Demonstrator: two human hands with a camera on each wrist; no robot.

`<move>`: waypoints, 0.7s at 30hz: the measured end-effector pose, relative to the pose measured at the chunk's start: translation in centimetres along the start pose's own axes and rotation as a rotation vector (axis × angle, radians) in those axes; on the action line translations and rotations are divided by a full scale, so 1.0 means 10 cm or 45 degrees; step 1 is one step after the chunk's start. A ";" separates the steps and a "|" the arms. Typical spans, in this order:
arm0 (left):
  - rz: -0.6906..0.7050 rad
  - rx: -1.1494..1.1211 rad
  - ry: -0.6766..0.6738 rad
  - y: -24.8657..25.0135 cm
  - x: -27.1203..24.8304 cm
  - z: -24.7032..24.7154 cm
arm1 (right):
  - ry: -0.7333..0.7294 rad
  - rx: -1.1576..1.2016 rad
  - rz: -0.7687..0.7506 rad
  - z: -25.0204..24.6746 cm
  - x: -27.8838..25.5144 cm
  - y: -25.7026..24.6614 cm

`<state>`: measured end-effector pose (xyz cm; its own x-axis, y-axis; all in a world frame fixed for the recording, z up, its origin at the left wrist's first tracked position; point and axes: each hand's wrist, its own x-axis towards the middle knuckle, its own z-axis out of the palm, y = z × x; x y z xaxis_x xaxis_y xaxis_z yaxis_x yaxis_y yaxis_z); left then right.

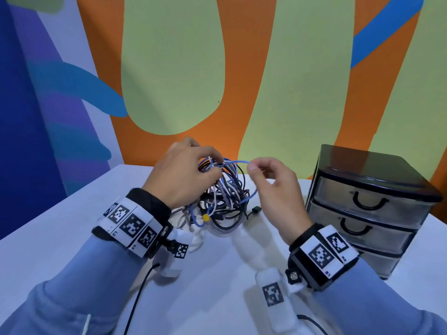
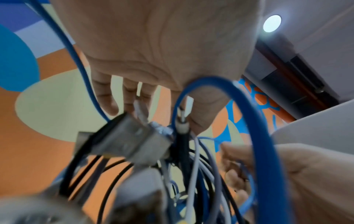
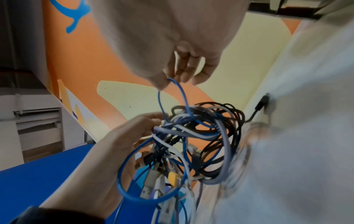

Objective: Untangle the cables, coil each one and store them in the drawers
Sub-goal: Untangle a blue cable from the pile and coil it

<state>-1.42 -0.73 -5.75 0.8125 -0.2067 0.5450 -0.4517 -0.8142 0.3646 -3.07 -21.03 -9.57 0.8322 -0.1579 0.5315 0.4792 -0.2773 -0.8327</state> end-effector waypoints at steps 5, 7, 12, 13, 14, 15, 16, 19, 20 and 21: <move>-0.112 0.121 0.032 -0.10 0.03 -0.08 | 0.060 0.570 -0.030 0.02 -0.01 -0.11; -0.121 0.141 0.047 -0.13 0.02 -0.10 | 0.058 0.686 -0.038 0.01 -0.03 -0.16; 0.032 0.160 0.095 -0.13 0.02 -0.04 | -0.206 0.719 -0.057 0.02 -0.11 -0.29; 0.058 0.149 0.092 -0.13 0.03 -0.03 | -0.264 0.715 -0.075 0.03 -0.13 -0.30; 0.085 0.133 0.079 -0.13 0.03 -0.03 | -0.322 0.697 -0.100 0.04 -0.15 -0.31; 0.117 0.113 0.062 -0.13 0.04 -0.02 | -0.368 0.656 -0.132 0.04 -0.16 -0.30; 0.146 0.089 0.043 -0.12 0.04 -0.02 | -0.405 0.603 -0.163 0.03 -0.17 -0.30; 0.206 -0.018 -0.036 -0.08 0.02 0.00 | -0.490 0.463 -0.230 0.03 -0.19 -0.28; 0.218 -0.039 -0.055 -0.07 0.01 0.01 | -0.494 0.428 -0.229 0.04 -0.18 -0.27; 0.231 -0.039 -0.063 -0.07 0.01 0.02 | -0.475 0.410 -0.212 0.05 -0.18 -0.25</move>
<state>-0.99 -0.32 -6.11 0.7336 -0.3759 0.5662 -0.6029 -0.7445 0.2868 -5.63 -19.60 -8.49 0.7520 0.2281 0.6184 0.6263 0.0450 -0.7783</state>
